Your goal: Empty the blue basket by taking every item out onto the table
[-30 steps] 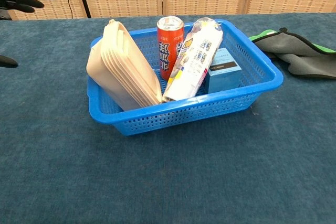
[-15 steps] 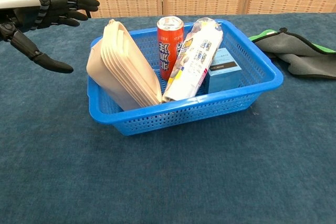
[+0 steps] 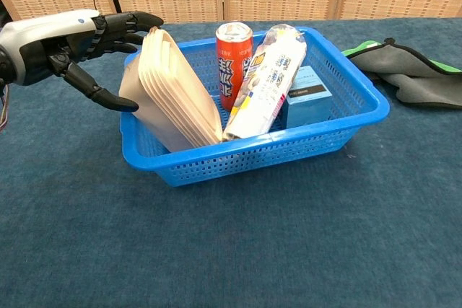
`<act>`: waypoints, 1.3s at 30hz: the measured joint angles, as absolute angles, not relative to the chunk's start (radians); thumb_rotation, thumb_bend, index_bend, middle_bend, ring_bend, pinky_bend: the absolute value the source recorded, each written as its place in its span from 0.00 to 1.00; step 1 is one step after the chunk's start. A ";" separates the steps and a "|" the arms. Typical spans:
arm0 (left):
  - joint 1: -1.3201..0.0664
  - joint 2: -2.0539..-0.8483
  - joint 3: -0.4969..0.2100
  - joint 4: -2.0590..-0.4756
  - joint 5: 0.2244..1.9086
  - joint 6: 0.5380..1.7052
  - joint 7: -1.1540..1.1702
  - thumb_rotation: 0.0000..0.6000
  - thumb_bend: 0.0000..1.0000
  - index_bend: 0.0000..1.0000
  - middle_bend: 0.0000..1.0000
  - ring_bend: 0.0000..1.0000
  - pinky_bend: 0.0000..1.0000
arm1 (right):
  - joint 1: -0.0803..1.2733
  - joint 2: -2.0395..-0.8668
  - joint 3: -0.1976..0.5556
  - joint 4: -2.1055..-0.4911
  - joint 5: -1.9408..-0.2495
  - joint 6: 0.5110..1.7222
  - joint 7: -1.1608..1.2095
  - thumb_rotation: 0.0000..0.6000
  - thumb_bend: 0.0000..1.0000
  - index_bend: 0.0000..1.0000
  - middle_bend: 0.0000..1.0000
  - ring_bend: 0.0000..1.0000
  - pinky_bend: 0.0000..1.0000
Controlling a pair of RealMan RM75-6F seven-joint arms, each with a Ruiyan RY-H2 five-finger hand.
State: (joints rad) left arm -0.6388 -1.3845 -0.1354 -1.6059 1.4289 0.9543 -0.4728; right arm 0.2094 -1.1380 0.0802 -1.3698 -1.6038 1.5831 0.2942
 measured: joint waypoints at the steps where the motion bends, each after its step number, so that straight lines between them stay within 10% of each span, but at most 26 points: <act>1: -0.641 -1.398 -0.137 -1.600 1.427 0.955 -0.475 1.00 0.00 0.00 0.00 0.00 0.00 | 0.209 -1.138 0.080 -1.370 -1.607 1.585 0.293 1.00 0.00 0.00 0.00 0.00 0.00; 4: -0.644 -1.434 -0.141 -1.583 1.424 0.964 -0.484 1.00 0.01 0.00 0.00 0.00 0.08 | 0.206 -1.137 0.082 -1.372 -1.609 1.589 0.295 1.00 0.00 0.00 0.00 0.00 0.00; 7: -0.641 -1.462 -0.146 -1.572 1.414 0.987 -0.484 1.00 0.23 0.00 0.00 0.01 0.30 | 0.205 -1.135 0.084 -1.372 -1.611 1.591 0.298 1.00 0.00 0.00 0.00 0.00 0.00; 12: -0.626 -1.518 -0.168 -1.558 1.379 1.042 -0.457 1.00 0.47 0.32 0.12 0.21 0.51 | 0.202 -1.133 0.087 -1.372 -1.611 1.594 0.308 1.00 0.00 0.00 0.00 0.00 0.00; 39: -0.555 -1.280 -0.357 -1.639 1.375 1.263 -0.565 1.00 0.52 0.43 0.22 0.27 0.53 | 0.189 -1.131 0.091 -1.392 -1.632 1.614 0.284 1.00 0.00 0.00 0.00 0.00 0.00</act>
